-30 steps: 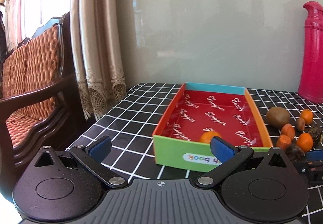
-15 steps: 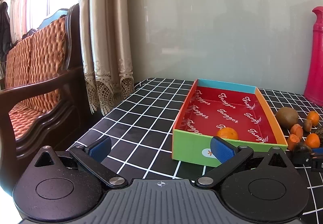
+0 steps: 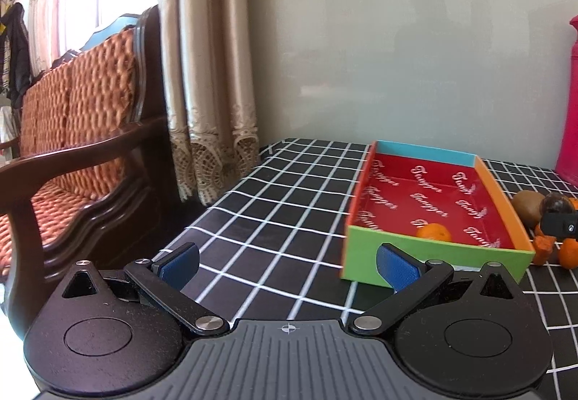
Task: Organize fruits
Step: 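Lower the dark brown fruit into the box and open the right gripper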
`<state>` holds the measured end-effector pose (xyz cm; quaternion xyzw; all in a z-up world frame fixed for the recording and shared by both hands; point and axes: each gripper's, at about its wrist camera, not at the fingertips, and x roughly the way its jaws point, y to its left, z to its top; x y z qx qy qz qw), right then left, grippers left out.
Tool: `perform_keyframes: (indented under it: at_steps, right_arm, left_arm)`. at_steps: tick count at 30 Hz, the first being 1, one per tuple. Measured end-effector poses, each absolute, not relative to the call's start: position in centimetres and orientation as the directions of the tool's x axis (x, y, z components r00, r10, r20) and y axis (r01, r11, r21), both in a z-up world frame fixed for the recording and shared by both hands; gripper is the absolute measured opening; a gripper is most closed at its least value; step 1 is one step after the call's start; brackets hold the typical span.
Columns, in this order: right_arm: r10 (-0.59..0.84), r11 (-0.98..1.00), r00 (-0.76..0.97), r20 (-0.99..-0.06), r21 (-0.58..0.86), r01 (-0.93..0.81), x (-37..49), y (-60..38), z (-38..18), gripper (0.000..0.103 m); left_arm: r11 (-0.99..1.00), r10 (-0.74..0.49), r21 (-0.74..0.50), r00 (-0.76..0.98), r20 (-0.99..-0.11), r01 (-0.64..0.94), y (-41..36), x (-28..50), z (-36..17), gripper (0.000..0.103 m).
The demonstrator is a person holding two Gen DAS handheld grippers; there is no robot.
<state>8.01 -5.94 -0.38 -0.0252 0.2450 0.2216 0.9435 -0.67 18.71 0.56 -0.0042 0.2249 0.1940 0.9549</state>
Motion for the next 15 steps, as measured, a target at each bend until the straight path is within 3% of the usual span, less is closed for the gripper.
perform_keyframes:
  at_steps: [10,15]
  right_arm:
    - [0.455,0.874,0.765,-0.455,0.064,-0.482,8.0,-1.8,-0.4,0.036]
    - [0.422,0.871,0.766,-0.485,-0.017,-0.491,7.9,0.1,-1.1,0.042]
  left_arm:
    - [0.912,0.395,0.086,0.804,-0.444,-0.401,21.8,-2.1,0.1,0.103]
    - [0.906,0.402,0.068,0.795,-0.454,-0.419,22.8,-2.5,-0.1,0.103]
